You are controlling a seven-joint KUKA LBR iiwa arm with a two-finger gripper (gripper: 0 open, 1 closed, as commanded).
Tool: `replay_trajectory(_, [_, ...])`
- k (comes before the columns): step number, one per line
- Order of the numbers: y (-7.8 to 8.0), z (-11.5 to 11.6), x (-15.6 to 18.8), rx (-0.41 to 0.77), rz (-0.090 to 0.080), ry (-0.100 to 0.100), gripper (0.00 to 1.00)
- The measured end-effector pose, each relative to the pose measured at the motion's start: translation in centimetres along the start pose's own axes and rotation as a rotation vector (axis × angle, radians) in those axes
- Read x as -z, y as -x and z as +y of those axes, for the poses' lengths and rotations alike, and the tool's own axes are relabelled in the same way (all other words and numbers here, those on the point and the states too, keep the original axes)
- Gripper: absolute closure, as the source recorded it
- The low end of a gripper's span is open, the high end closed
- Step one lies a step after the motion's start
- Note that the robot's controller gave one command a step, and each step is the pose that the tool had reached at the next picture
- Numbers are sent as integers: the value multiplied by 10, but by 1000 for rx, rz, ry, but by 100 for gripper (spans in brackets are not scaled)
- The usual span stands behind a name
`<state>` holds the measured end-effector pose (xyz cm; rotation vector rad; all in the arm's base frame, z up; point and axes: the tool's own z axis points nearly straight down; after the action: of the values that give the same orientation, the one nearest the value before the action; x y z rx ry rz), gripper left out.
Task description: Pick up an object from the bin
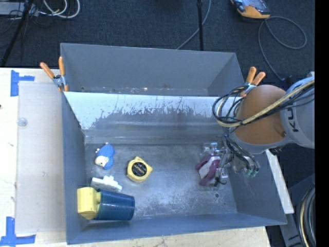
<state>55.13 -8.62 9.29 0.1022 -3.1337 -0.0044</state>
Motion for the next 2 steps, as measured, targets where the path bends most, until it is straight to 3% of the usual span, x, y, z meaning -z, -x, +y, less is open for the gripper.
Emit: replay_trajectory(2, [0,0,0,3,0,-1,100])
